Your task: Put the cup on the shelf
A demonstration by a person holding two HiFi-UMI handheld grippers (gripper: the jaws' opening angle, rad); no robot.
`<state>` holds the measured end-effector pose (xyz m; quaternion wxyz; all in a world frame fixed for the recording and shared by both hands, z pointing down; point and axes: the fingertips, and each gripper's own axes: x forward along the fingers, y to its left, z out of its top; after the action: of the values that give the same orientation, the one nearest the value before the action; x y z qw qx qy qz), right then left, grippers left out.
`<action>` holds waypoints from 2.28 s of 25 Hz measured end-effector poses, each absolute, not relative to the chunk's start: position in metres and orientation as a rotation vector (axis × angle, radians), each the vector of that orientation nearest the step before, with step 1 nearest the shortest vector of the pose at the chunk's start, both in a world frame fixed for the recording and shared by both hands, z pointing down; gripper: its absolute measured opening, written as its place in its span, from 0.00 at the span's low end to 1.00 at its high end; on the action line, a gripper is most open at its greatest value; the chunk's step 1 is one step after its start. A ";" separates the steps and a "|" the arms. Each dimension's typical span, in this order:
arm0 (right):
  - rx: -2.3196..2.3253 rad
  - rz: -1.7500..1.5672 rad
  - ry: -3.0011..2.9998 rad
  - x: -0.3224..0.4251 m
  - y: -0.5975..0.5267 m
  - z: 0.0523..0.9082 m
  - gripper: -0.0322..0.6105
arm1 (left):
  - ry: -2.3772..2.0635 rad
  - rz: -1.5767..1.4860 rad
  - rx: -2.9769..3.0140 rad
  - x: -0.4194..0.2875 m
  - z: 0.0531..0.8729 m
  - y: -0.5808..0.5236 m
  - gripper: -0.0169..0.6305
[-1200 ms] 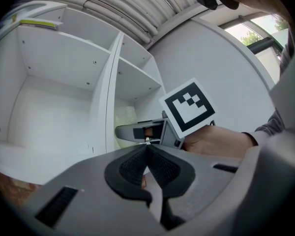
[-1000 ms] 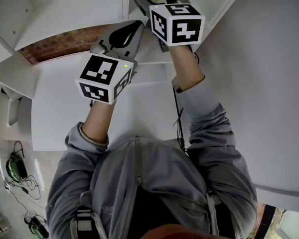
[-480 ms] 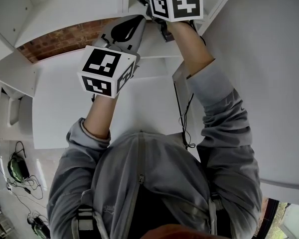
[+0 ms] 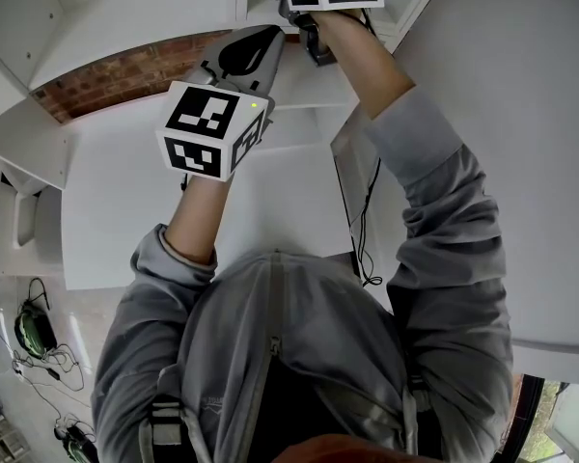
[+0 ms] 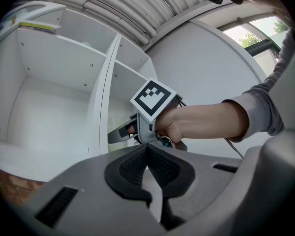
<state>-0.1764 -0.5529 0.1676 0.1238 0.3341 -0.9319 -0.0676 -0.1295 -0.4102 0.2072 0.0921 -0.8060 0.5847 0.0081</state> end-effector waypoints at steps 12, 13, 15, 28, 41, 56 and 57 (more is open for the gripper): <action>1.011 -0.193 -2.682 -0.181 -0.534 0.175 0.54 | 1.790 0.044 -2.360 -0.140 0.204 -0.412 0.04; 1.019 -0.197 -2.683 -0.180 -0.534 0.174 0.54 | 1.791 0.042 -2.361 -0.140 0.204 -0.412 0.04; 1.035 -0.204 -2.690 -0.180 -0.533 0.173 0.54 | 1.794 0.039 -2.362 -0.140 0.205 -0.413 0.04; 1.180 -0.278 -2.722 -0.170 -0.530 0.169 0.55 | 1.821 0.044 -2.359 -0.149 0.209 -0.416 0.04; 1.185 -0.250 -2.786 -0.163 -0.522 0.177 0.55 | 1.815 0.056 -2.364 -0.146 0.210 -0.409 0.04; 1.220 -0.303 -2.818 -0.154 -0.502 0.178 0.55 | 1.856 0.073 -2.325 -0.151 0.210 -0.401 0.04; 1.226 -0.297 -2.823 -0.152 -0.501 0.179 0.55 | 1.861 0.077 -2.317 -0.151 0.210 -0.400 0.04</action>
<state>-0.1517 -0.5014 0.1786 0.0248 0.3963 -0.9128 -0.0959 -0.1505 -0.4000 0.2098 0.0841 -0.7767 0.6237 0.0258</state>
